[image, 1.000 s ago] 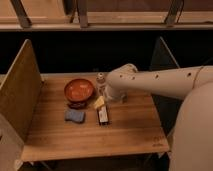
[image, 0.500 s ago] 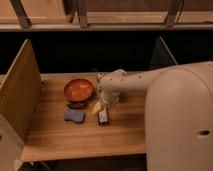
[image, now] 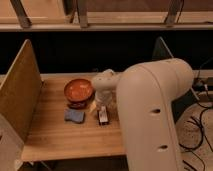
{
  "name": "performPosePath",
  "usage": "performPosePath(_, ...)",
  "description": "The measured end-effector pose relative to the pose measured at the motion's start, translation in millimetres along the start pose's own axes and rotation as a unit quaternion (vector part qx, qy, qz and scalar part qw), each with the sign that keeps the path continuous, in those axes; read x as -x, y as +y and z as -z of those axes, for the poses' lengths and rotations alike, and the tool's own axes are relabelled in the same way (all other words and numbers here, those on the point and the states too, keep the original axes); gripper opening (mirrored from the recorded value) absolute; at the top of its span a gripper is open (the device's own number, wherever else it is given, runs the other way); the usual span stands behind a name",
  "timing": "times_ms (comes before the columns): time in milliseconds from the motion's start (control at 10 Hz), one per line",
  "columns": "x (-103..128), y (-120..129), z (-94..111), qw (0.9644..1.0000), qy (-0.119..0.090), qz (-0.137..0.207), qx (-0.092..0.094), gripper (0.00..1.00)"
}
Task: Place the eraser on the white sponge
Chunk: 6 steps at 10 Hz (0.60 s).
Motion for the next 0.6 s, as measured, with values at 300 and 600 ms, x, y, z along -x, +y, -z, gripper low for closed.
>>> performPosePath(300, 20, -3, -10, 0.9997, 0.001, -0.015, -0.019, 0.80)
performPosePath(600, 30, -8, -14, 0.9995, 0.001, -0.023, -0.023, 0.57)
